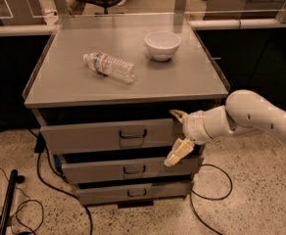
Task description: Open top drawer
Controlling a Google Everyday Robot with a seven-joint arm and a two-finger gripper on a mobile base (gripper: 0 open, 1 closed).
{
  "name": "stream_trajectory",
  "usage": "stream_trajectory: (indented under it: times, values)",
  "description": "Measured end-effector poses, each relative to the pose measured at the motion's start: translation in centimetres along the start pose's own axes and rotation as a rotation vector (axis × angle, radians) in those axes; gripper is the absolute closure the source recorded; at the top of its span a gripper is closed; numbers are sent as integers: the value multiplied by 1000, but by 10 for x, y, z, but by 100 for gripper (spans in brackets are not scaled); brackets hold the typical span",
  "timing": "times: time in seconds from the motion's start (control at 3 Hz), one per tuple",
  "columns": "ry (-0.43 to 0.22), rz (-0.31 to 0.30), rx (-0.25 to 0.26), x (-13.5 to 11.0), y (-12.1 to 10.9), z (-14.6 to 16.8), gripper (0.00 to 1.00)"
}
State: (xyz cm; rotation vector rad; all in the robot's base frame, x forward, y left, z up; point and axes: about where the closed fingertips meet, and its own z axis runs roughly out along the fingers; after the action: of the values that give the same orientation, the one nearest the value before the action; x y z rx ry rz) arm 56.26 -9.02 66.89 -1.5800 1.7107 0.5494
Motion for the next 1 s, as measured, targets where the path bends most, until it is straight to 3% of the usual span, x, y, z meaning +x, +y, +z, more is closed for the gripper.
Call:
stream_trajectory:
  times: [0.33, 1.0]
  values:
    - [0, 1, -1, 0, 0, 0, 1]
    - [3, -3, 0, -1, 0, 0, 53]
